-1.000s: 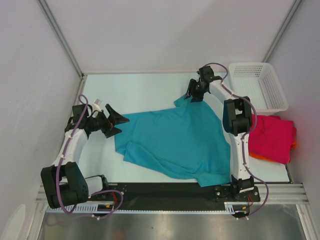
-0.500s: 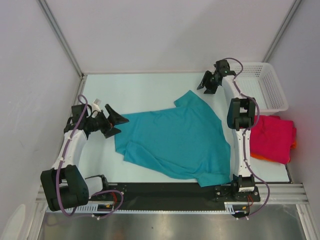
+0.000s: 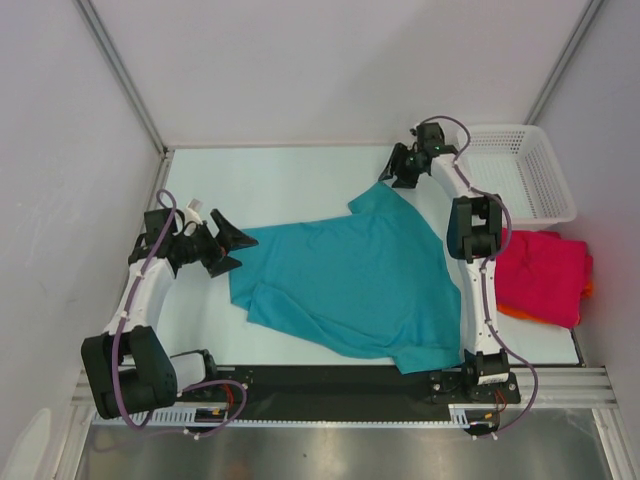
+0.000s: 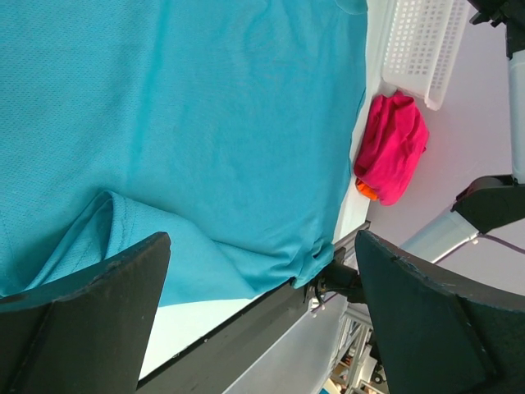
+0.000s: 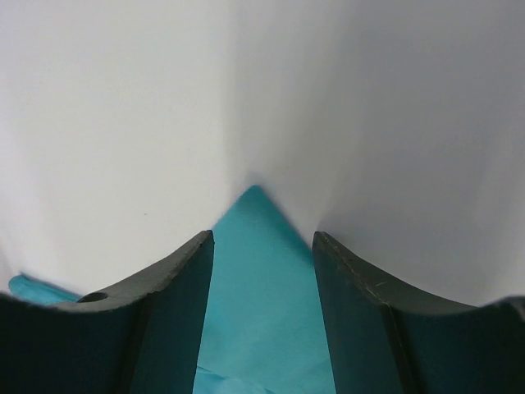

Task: Fold and stack the t-shirts
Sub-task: Flatten out the tshirt

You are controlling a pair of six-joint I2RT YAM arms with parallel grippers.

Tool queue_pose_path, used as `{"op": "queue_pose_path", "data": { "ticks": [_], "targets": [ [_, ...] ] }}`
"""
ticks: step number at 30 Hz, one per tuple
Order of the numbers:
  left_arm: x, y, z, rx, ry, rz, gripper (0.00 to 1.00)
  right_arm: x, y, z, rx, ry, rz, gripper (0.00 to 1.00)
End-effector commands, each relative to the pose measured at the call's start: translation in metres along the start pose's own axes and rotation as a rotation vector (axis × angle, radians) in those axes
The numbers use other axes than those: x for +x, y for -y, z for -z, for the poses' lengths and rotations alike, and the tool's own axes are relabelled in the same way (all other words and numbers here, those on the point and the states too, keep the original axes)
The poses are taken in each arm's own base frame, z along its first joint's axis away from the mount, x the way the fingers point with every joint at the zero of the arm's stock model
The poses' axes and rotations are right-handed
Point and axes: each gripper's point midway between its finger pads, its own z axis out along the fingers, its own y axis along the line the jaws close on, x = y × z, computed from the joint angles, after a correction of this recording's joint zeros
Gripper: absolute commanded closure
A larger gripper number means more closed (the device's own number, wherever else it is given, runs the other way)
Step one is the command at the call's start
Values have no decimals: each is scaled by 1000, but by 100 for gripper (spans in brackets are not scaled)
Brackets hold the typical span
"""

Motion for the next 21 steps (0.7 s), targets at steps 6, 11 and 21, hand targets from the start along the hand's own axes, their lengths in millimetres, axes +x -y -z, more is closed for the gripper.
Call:
{"op": "queue_pose_path", "data": {
  "ticks": [6, 11, 21],
  "targets": [
    [-10, 2, 0, -2, 17, -44, 1, 80, 4, -32, 47, -207, 5, 46],
    [-11, -1, -2, -6, 12, -45, 1, 66, 9, -29, 48, -180, -2, 90],
    [-7, -10, -4, -24, 9, -35, 1, -21, 24, 0, 134, 49, 22, 100]
  ]
}}
